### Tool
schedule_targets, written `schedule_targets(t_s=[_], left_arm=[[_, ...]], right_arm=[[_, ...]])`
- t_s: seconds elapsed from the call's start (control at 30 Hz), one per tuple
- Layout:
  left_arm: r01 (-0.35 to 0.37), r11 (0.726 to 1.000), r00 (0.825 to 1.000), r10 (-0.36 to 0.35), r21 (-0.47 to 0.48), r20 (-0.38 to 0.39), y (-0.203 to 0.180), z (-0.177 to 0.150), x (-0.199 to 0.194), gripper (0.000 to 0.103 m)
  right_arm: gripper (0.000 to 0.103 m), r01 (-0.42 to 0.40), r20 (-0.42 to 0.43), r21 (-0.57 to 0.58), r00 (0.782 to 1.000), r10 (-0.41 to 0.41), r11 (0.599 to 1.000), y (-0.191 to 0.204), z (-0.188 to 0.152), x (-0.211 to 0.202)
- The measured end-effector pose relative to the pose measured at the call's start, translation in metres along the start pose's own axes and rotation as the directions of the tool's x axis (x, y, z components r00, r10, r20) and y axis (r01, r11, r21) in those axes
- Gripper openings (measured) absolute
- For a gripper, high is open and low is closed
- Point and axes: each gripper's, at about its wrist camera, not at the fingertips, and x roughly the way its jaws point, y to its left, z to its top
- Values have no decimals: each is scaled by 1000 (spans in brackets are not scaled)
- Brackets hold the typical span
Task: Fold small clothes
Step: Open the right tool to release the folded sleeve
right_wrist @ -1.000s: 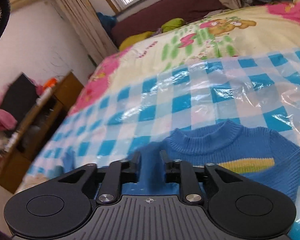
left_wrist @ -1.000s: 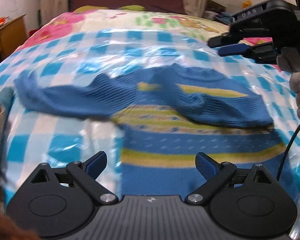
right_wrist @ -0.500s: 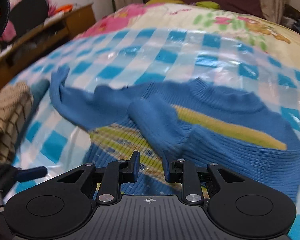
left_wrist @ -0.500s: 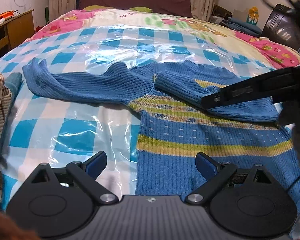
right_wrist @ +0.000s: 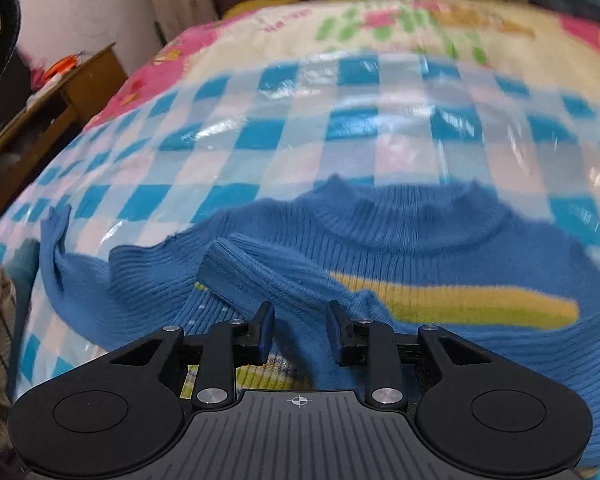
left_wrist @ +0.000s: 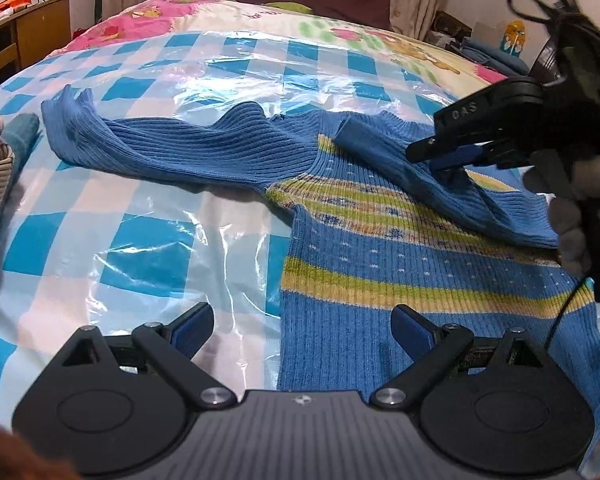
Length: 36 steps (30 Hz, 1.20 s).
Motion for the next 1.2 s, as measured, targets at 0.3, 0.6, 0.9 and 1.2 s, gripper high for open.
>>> schedule_targets(t_s=[0.3,0.6,0.9,1.2], left_arm=[[-1,1000,1000,2,-7,6,1,-1,-1,99],[11,1000,1000,-11,-20,3,5,-2,0,99],[18,999,1000,-18,-33,5,6,-2,1,99],[2,1000,1000,-2,-6,2,1,-4,4,99]], right_arm=[[29,-3,10,-311,1000,6,950,64,-22,10],[8,46,-31,-201,998,-53,978,45,-5,42],[18,-144,-39,-154,989,140,978,55,-9,8],[28,-172,9,-22,985,172,985,9,-14,-17]])
